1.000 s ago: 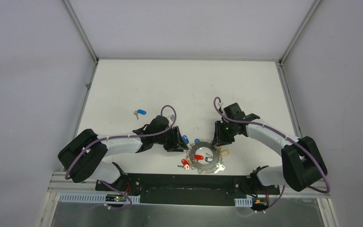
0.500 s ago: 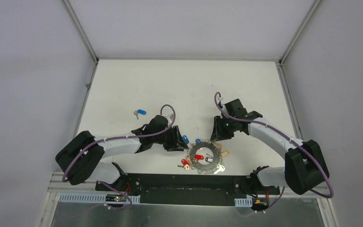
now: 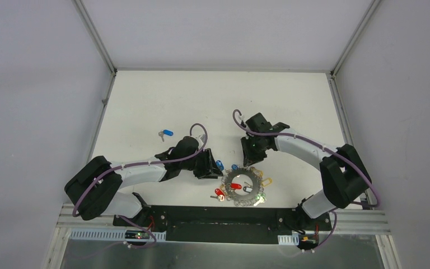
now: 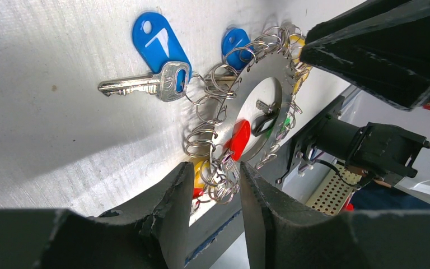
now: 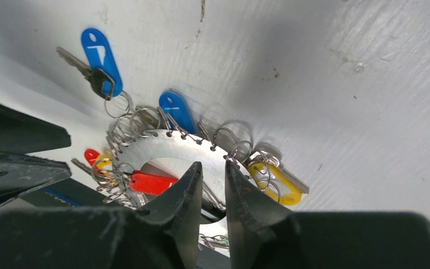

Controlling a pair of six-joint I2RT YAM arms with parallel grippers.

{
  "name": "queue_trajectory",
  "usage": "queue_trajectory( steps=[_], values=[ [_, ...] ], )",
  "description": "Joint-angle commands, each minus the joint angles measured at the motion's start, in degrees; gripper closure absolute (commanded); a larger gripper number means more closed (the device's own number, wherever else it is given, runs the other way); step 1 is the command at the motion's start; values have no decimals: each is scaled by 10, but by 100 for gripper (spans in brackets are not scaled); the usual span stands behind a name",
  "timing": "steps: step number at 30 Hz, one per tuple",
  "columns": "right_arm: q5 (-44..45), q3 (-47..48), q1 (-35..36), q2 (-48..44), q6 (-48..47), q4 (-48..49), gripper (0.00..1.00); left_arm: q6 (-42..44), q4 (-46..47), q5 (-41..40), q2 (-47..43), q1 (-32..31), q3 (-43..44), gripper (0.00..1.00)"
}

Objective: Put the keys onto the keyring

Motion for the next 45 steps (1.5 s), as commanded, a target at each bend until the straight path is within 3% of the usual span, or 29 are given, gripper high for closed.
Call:
queue_trajectory(
  steps=[1, 7, 23, 29, 34, 45],
  values=[
    [63, 28, 22, 28, -11, -36, 79, 7, 9, -7, -19, -4, 4, 63],
    [93, 34, 36, 44, -10, -46, 80, 7, 8, -7, -22, -4, 0, 63],
    [62, 23, 45, 51, -12, -12, 77, 6, 1, -14, -37, -4, -8, 64],
    [60, 20, 47, 55, -20, -13, 85, 7, -3, -16, -45, -4, -11, 64],
    [62, 23, 49, 42, -37, -22, 100, 13, -15, -22, -59, -4, -11, 64],
    [-1, 30, 49, -75, -115, -19, 100, 75, -76, -47, -111, -4, 15, 64]
  ],
)
